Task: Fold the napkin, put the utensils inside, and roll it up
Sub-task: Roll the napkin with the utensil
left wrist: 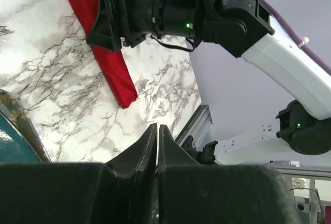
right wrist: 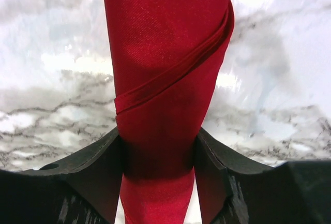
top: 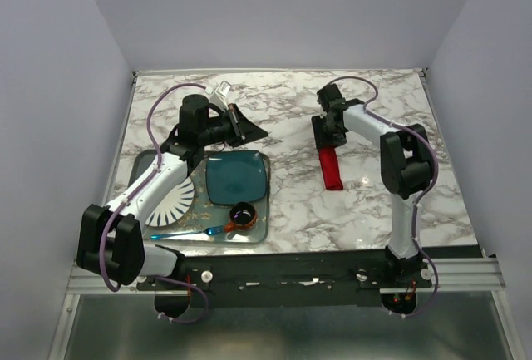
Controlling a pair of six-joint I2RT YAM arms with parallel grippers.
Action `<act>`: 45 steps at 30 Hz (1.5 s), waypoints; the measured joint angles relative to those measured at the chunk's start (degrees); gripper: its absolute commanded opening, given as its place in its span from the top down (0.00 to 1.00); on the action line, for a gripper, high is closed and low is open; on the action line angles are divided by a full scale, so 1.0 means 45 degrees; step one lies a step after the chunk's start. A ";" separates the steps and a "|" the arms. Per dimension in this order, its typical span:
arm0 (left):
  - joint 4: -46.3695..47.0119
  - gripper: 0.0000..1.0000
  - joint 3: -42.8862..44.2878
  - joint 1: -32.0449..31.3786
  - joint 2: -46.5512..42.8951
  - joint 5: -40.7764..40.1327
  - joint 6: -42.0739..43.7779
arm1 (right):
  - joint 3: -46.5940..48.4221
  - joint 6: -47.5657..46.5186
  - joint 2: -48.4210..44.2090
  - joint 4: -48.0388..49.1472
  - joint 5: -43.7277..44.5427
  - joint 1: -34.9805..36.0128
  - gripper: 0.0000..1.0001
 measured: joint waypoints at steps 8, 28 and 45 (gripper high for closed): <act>0.0175 0.88 0.0000 0.0029 0.0330 0.0107 -0.0097 | 0.1894 -0.0277 0.1156 -0.1010 -0.0379 -0.0374 0.40; 0.0529 0.88 -0.0044 0.0044 0.0656 0.0359 -0.0267 | 0.4891 -0.0296 0.2875 -0.2249 -0.0690 -0.0840 0.22; 0.0656 0.80 -0.0466 -0.0204 0.0044 0.0355 -0.0452 | 0.1214 -0.0466 -0.4454 -0.2103 -0.1307 -0.0835 0.08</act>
